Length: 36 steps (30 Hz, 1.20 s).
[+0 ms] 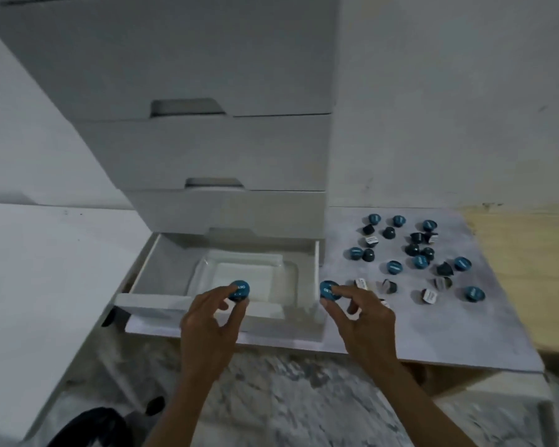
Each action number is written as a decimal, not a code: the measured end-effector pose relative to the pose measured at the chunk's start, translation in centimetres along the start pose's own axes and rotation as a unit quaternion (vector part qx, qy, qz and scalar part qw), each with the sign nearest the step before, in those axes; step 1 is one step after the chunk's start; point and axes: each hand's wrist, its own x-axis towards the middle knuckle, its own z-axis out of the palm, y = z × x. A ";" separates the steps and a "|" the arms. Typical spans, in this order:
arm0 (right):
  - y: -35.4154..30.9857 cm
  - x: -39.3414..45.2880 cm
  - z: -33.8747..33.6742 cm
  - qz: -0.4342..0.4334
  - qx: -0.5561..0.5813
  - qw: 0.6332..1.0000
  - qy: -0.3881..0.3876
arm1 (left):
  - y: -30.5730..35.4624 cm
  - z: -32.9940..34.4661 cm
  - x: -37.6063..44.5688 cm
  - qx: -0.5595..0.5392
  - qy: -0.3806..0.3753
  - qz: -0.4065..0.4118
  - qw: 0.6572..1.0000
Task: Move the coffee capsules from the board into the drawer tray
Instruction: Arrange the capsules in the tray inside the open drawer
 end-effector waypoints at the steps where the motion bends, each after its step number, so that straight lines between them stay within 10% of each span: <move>1: -0.9 -0.3 1.3 0.002 -0.003 1.000 -0.008 | -1.5 -1.3 0.7 0.006 -0.010 -0.004 1.000; 15: -4.1 6.0 16.3 0.052 -0.059 0.977 -0.200 | -15.1 -4.3 14.0 0.113 -0.280 -0.024 0.953; 26: 0.5 7.2 26.5 0.092 -0.088 0.849 -0.513 | -21.8 -0.1 17.9 0.139 -0.519 -0.017 0.843; 36: 0.9 5.9 29.8 0.079 -0.074 0.813 -0.573 | -25.2 2.4 17.5 0.142 -0.595 0.010 0.791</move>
